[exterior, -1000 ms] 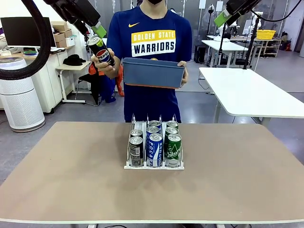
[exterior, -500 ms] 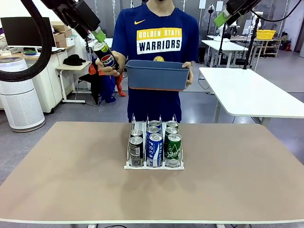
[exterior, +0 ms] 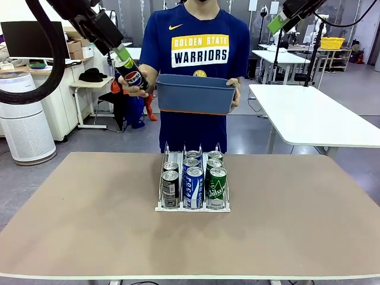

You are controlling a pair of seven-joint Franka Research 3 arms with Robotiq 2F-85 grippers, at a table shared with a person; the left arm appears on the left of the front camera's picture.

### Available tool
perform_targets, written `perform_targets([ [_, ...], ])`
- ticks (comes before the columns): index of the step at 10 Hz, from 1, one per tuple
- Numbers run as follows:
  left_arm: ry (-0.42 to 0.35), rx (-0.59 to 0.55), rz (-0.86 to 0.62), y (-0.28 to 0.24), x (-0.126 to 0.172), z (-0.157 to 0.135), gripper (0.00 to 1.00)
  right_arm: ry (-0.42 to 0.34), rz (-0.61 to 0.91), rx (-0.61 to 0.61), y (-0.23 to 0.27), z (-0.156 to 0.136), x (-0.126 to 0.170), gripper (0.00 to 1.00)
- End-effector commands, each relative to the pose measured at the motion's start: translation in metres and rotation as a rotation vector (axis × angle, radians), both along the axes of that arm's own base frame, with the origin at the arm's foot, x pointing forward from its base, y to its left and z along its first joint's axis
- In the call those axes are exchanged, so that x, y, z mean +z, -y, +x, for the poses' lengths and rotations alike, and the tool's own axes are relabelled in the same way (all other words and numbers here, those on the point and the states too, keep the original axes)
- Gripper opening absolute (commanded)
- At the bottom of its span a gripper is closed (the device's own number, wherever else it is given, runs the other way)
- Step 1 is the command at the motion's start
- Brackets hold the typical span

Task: Fill the beverage cans into the dispenser.
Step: Pick up the Pepsi coke handed by the human.

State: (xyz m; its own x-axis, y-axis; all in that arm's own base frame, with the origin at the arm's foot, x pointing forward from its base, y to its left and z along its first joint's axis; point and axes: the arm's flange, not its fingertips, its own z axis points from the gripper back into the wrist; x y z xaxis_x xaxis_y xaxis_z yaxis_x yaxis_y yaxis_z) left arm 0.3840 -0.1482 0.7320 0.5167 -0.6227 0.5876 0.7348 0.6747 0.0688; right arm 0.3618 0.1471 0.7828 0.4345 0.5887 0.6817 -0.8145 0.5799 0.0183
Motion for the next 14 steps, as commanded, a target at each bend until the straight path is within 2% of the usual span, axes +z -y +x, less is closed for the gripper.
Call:
perform_targets([
  [1,0.056,-0.006,0.071,-0.007,-0.006,0.011,1.0,-0.007,-0.002,0.007,0.0,-0.001,0.0,1.0],
  [3,0.095,-0.01,0.092,-0.011,-0.01,0.019,1.0,-0.007,-0.002,0.007,0.0,-0.001,0.0,1.0],
  [8,0.14,-0.008,-0.016,-0.02,-0.029,0.046,1.0,-0.007,-0.002,0.007,0.0,-0.001,0.0,1.0],
  [11,0.127,-0.018,0.003,-0.023,-0.038,0.058,1.0,-0.007,-0.002,0.007,0.0,-0.001,0.0,1.0],
  [12,0.12,0.017,0.01,-0.021,-0.029,0.054,1.0,-0.007,-0.002,0.007,0.0,-0.001,0.0,1.0],
  [14,0.12,0.017,0.01,-0.021,-0.029,0.054,1.0,-0.007,-0.002,0.007,0.0,-0.001,0.0,1.0],
])
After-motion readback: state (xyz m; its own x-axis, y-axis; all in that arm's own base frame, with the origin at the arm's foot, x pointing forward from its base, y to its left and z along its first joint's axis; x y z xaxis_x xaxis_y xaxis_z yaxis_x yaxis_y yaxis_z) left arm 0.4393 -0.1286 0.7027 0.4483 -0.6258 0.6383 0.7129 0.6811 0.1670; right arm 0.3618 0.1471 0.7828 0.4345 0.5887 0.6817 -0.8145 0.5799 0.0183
